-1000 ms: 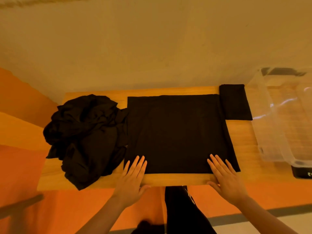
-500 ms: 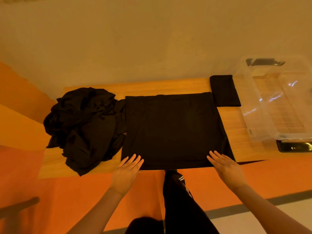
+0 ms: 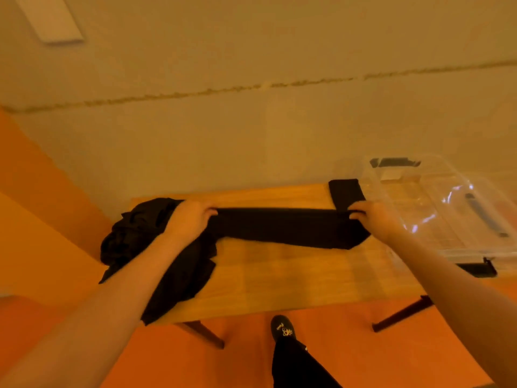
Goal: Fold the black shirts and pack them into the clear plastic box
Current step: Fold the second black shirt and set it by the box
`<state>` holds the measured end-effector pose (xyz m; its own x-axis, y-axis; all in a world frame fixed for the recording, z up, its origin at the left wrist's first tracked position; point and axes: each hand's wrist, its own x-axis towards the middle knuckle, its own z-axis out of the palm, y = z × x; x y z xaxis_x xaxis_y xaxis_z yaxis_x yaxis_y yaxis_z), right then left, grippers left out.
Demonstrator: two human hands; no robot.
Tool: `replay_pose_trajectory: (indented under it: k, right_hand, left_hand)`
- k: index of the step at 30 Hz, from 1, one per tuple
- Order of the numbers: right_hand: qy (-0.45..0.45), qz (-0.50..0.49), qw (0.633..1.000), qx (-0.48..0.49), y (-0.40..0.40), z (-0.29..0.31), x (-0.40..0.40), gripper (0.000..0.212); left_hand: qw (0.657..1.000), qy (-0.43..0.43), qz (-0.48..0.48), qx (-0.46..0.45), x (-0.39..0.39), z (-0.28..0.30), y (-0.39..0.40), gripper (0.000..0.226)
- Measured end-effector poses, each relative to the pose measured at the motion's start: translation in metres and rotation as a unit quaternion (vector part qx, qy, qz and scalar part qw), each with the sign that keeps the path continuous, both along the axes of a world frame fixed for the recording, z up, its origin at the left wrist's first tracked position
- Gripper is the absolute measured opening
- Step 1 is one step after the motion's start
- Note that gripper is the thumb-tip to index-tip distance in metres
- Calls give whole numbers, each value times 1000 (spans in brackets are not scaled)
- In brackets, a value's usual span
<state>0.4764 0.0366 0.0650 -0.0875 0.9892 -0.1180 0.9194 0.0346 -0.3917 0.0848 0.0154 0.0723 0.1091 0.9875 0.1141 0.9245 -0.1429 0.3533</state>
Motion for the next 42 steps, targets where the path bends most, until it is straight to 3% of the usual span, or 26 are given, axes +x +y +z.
replay_pose_trajectory:
  k: [8, 21, 25, 28, 32, 36, 42]
  right_hand:
    - [89, -19, 984, 155, 25, 116, -1, 18]
    - [148, -50, 957, 244, -42, 167, -1, 22]
    - [172, -44, 957, 230, -72, 172, 5, 14]
    - [197, -41, 959, 201, -86, 177, 10, 13]
    - [214, -38, 970, 110, -90, 179, 18, 16]
    - [169, -38, 985, -16, -70, 157, 34, 14]
    - [178, -44, 978, -99, 0, 105, 23, 17]
  left_hand:
    - [991, -64, 57, 98, -12, 116, 29, 19]
    - [979, -147, 65, 122, -26, 154, -42, 15]
    - [990, -121, 43, 57, -33, 156, -62, 22]
    - [989, -147, 28, -16, -43, 158, -71, 19]
    - [979, -134, -29, -151, -58, 160, -78, 11]
    - [955, -122, -49, -266, -66, 143, -66, 10]
    - [942, -114, -19, -315, -63, 95, 3, 9]
